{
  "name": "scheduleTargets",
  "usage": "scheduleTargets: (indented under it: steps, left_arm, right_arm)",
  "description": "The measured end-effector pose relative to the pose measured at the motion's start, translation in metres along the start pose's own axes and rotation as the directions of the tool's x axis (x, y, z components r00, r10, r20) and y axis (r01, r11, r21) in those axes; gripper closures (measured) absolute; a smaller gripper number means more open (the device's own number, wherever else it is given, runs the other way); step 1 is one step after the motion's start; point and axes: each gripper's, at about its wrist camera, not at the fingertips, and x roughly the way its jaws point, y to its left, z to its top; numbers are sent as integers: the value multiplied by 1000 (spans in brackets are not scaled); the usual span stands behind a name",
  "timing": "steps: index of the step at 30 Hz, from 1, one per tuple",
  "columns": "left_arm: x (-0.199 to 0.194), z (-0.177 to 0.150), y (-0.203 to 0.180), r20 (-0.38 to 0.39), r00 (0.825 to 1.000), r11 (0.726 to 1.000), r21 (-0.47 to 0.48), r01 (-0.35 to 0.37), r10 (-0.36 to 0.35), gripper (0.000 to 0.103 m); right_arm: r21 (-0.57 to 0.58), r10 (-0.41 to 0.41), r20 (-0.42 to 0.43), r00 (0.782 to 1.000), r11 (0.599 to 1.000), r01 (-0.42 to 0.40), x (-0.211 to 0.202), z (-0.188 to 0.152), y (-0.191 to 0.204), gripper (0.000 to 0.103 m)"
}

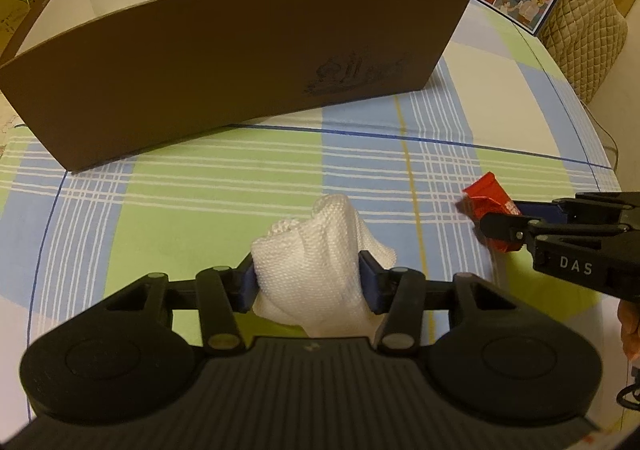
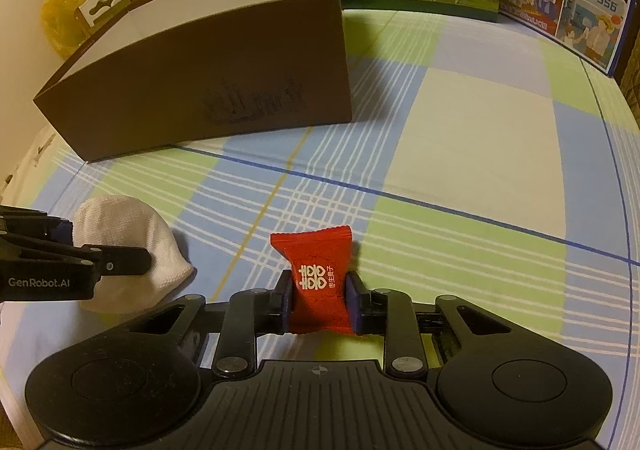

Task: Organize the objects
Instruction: 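Carry the white cloth and red packet over the brown box with both tools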

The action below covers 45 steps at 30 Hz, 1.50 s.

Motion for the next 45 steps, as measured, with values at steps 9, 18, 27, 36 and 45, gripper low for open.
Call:
scheduleTargets:
  steps: [9, 18, 27, 36, 45]
  left_arm:
    - [-15, 1, 8, 21, 1000, 1000, -24, -18, 18, 58]
    - [-42, 7, 15, 57, 998, 998, -52, -33, 36, 58]
    - [-72, 23, 22, 119, 992, 997, -71, -29, 38, 58]
    - [-101, 58, 35, 208, 977, 996, -79, -30, 46, 58]
    - [-110, 104, 58, 290, 954, 994, -99, -45, 72, 58]
  right_arm:
    - [-9, 25, 30, 999, 1000, -24, -11, 5, 8, 80]
    - [-43, 81, 79, 994, 996, -78, -28, 16, 28, 80]
    - [-68, 139, 133, 981, 989, -131, -44, 39, 46, 80]
    - [-65, 192, 199, 961, 981, -183, -53, 84, 62, 80]
    - [-66, 201, 260, 945, 980, -190, -46, 131, 71, 80]
